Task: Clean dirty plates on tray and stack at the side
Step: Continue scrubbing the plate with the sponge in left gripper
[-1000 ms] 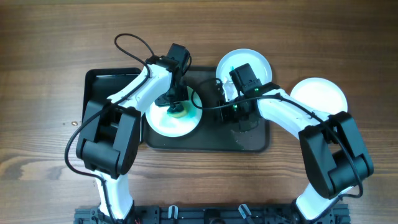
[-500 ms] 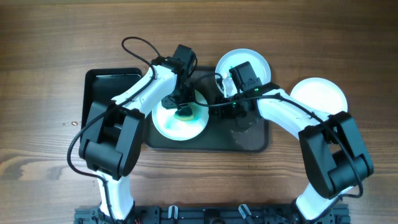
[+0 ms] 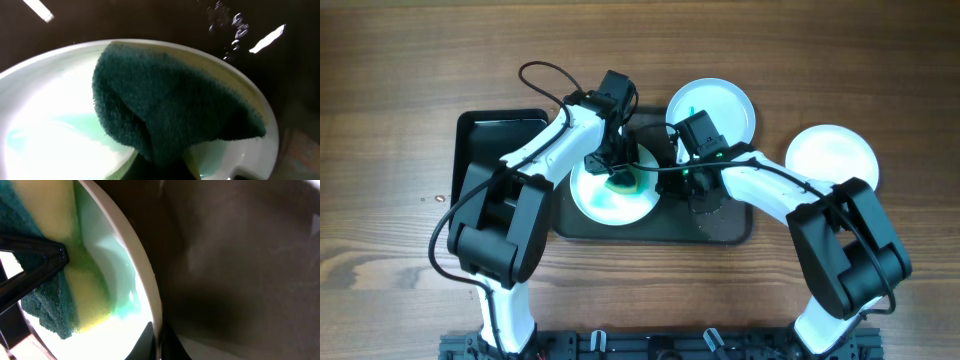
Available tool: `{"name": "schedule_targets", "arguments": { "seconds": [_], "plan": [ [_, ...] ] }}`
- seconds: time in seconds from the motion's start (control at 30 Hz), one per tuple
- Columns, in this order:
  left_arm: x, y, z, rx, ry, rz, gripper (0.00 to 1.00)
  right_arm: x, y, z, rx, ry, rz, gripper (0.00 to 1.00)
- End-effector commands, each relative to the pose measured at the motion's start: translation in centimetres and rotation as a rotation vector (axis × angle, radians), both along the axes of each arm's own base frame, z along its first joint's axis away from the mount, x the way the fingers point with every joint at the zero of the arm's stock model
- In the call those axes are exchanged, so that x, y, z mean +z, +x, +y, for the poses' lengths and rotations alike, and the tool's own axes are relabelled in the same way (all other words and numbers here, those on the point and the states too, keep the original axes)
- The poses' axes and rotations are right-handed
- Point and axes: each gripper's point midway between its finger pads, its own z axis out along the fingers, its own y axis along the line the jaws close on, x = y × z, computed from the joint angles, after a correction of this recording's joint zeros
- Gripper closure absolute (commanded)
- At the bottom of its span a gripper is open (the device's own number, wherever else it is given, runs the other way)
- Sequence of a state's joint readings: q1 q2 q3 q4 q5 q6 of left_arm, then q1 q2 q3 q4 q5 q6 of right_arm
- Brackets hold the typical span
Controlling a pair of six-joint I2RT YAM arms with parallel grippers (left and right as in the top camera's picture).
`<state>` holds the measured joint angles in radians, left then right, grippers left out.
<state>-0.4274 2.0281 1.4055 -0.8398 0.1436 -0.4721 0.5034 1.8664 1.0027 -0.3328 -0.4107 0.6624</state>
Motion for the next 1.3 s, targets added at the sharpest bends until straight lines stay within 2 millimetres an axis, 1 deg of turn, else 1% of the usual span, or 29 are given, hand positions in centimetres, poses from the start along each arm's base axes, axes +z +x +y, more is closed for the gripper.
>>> {"name": "schedule_targets", "arguments": {
  "seconds": [0.0, 0.07, 0.1, 0.13, 0.2, 0.23, 0.27, 0.37, 0.4, 0.5, 0.6, 0.63, 0.67, 0.83, 0.97, 1.03, 1.07, 1.13, 1.27],
  "plan": [
    [-0.2, 0.8, -0.6, -0.109, 0.002, -0.048, 0.96, -2.3, -0.7, -0.5, -0.036, -0.043, 0.061, 0.96],
    [-0.4, 1.3, 1.5, -0.084, 0.124, -0.078, 0.96, -2.3, -0.7, -0.5, -0.041, -0.043, 0.064, 0.96],
    [-0.4, 1.6, 3.3, -0.043, 0.221, -0.096, 0.96, -2.3, -0.7, -0.5, -0.042, -0.043, 0.064, 0.96],
    [0.0, 1.8, 5.2, 0.012, 0.325, -0.111, 0.96, -2.3, -0.7, -0.5, -0.043, -0.044, 0.064, 0.96],
    [1.2, 2.0, 7.7, 0.09, 0.463, -0.132, 0.96, -2.4, -0.6, -0.6, -0.044, -0.046, 0.063, 0.96],
    [1.9, 2.0, 8.5, 0.117, 0.511, -0.139, 0.96, -2.4, -0.6, -0.6, -0.044, -0.047, 0.063, 0.96],
    [2.4, 2.0, 8.9, 0.135, 0.533, -0.143, 0.96, -2.4, -0.6, -0.6, -0.045, -0.047, 0.063, 0.96],
    [2.9, 2.1, 8.7, 0.142, 0.524, -0.137, 0.96, -2.4, -0.7, -0.6, -0.044, -0.048, 0.065, 0.96],
    [2.7, 1.9, 8.2, 0.139, 0.499, -0.122, 0.96, -2.4, -0.7, -0.6, -0.044, -0.048, 0.066, 0.96],
    [1.9, 0.8, 5.9, 0.114, 0.363, -0.048, 0.96, -2.4, -0.7, -0.7, -0.044, -0.049, 0.066, 0.96],
    [1.3, 0.0, 2.6, 0.042, 0.193, 0.007, 0.96, -2.4, -0.6, -0.8, -0.048, -0.046, 0.068, 0.96],
    [1.0, -0.3, 1.0, -0.002, 0.121, 0.015, 0.96, -2.4, -0.6, -0.8, -0.046, -0.046, 0.069, 0.96],
    [0.7, -0.5, 0.3, -0.024, 0.091, 0.015, 0.96, -2.4, -0.6, -0.8, -0.047, -0.046, 0.07, 0.96],
    [-0.7, -1.0, -2.0, -0.1, -0.004, 0.001, 0.96, -2.4, -0.7, -0.8, -0.046, -0.046, 0.071, 0.96],
    [-2.1, -1.0, -3.1, -0.119, -0.055, 0.013, 0.96, -2.3, -0.7, -0.7, -0.043, -0.039, 0.073, 0.96],
    [-2.8, -1.2, -4.4, -0.167, -0.126, 0.027, 0.96, -2.3, -0.7, -0.7, -0.044, -0.039, 0.073, 0.96],
    [-3.0, -1.4, -5.4, -0.205, -0.184, 0.039, 0.96, -2.3, -0.7, -0.7, -0.044, -0.039, 0.073, 0.96],
    [-3.0, -1.9, -6.7, -0.275, -0.267, 0.049, 0.96, -2.3, -0.7, -0.7, -0.044, -0.039, 0.074, 0.96],
    [-1.9, -2.8, -8.4, -0.404, -0.389, 0.043, 0.96, -2.3, -0.7, -0.7, -0.044, -0.039, 0.073, 0.96]
  ]
}}
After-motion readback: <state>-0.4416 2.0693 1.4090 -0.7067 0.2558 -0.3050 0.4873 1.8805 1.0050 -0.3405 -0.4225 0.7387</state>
